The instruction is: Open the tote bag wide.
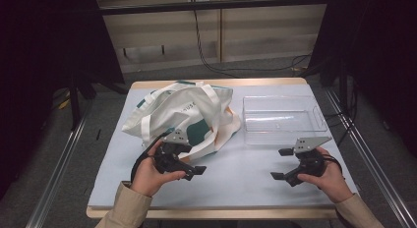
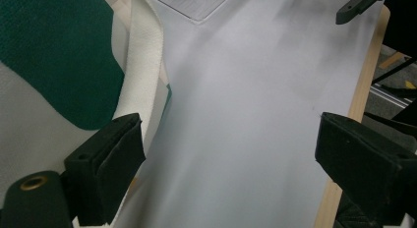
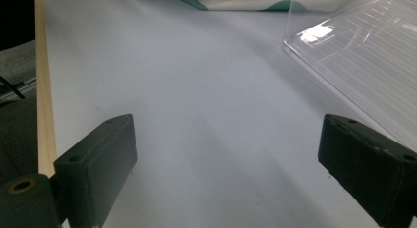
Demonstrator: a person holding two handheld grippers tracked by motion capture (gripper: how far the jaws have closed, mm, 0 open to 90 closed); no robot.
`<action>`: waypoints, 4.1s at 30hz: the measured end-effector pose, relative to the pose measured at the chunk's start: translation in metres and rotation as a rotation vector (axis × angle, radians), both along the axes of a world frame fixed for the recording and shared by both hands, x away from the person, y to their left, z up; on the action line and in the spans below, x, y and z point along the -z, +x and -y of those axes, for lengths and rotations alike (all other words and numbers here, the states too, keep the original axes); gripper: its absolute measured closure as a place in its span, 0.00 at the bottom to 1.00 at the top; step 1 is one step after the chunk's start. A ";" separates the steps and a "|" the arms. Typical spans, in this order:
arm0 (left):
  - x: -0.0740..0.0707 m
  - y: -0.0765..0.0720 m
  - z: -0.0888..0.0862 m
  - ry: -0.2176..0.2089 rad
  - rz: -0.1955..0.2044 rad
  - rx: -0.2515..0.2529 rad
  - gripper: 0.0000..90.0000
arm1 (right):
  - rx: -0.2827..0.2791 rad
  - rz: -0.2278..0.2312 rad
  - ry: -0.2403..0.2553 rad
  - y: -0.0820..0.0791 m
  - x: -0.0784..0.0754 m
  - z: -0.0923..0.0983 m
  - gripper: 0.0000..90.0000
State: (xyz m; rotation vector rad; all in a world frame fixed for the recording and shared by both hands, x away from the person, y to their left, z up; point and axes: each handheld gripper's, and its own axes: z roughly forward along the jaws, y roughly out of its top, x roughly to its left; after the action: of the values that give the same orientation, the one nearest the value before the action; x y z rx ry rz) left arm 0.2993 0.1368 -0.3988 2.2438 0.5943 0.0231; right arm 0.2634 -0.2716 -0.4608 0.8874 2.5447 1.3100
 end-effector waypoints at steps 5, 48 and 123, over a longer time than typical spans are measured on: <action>-0.005 0.001 -0.007 -0.010 -0.016 -0.004 0.12 | -0.027 -0.001 -0.017 0.006 -0.004 -0.012 0.09; -0.093 0.034 -0.064 0.023 0.030 -0.128 0.11 | -0.138 0.137 0.001 0.112 -0.114 -0.101 0.12; -0.119 0.095 -0.061 0.061 0.065 -0.203 0.19 | -0.304 0.102 -0.064 0.139 -0.116 -0.155 0.88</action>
State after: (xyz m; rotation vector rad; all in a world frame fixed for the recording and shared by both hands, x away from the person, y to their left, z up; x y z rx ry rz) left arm 0.3942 0.1981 -0.2798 2.2232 0.7931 0.2184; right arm 0.4021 -0.1167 -0.3448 0.4204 2.7000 1.3006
